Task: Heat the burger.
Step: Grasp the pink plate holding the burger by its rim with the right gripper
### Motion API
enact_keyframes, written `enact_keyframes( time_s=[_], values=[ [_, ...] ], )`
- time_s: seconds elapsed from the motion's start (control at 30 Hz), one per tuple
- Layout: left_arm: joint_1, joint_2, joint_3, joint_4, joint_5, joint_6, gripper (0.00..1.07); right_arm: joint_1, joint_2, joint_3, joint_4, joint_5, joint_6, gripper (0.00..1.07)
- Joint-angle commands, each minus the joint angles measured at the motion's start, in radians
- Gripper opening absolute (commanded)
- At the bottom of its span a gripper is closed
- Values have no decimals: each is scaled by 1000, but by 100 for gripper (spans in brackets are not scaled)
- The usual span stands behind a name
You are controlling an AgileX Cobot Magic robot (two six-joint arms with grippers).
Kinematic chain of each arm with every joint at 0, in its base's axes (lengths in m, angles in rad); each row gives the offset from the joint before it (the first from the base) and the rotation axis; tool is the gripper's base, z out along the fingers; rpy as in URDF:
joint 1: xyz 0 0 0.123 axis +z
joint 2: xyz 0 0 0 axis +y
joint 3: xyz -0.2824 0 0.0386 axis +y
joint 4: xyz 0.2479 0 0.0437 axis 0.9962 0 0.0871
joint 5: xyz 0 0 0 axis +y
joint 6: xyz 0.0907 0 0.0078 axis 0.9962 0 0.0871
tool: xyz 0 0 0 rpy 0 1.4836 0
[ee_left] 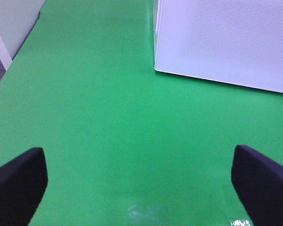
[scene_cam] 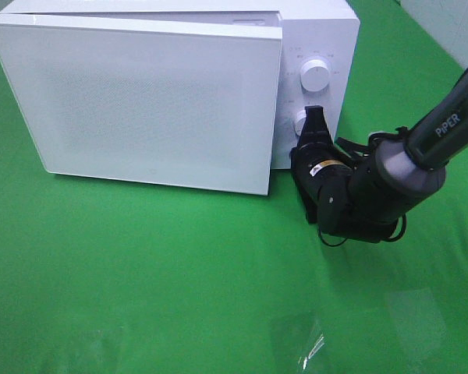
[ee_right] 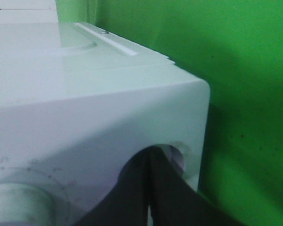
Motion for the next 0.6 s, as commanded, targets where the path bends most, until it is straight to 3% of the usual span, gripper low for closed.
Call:
enact_keyframes(
  time_s=[0.03,0.6],
  values=[
    [1,-4,0,-2,-11,-1,98,-62,-22,-94,-22,-359,-31,0],
    [1,-4,0,-2,-11,-1,98,-62,-23,-91,-89,-357,-1,0]
  ],
)
